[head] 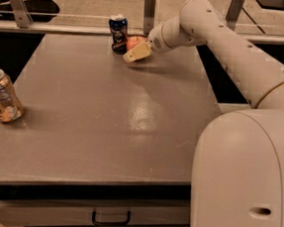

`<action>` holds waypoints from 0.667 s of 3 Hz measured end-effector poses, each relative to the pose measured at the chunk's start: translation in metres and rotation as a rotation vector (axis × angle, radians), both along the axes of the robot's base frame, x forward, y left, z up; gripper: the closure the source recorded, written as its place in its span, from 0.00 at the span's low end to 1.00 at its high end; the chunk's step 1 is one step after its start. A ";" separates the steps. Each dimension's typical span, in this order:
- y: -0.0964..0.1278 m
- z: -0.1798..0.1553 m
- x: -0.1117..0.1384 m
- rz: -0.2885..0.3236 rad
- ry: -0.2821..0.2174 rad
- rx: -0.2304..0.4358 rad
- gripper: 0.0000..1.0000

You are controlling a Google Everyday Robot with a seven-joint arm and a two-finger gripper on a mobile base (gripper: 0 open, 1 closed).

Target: Move apple near pepsi can

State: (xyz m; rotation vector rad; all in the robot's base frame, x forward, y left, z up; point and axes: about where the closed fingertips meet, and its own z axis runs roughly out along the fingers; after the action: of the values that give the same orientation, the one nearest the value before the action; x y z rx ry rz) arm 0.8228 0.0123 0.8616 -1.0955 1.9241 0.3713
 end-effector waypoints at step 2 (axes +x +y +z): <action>-0.072 0.053 -0.028 -0.095 -0.139 0.086 0.00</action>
Offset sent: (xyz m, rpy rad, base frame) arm -0.0756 -0.1868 0.1244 0.1545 -0.3534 -0.1806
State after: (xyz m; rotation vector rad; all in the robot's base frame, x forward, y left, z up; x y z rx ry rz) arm 0.7944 -0.0594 0.9150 -0.9452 1.8132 0.3137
